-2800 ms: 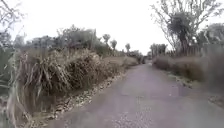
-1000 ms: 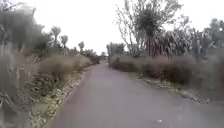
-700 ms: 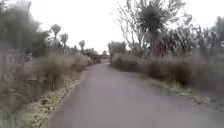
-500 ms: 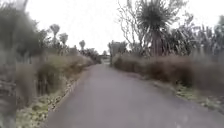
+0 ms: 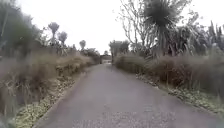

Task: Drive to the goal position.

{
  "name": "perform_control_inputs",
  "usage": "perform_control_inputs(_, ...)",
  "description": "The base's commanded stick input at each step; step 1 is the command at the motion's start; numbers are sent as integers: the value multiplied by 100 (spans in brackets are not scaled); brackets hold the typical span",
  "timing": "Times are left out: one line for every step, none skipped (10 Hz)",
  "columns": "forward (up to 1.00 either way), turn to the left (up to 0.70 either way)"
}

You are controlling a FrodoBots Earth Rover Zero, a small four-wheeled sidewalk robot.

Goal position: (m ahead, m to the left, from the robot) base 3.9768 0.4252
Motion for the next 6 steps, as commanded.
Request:
perform_control_inputs(100,0)
perform_control_inputs(100,0)
perform_control_inputs(100,0)
perform_control_inputs(100,0)
perform_control_inputs(100,0)
perform_control_inputs(100,0)
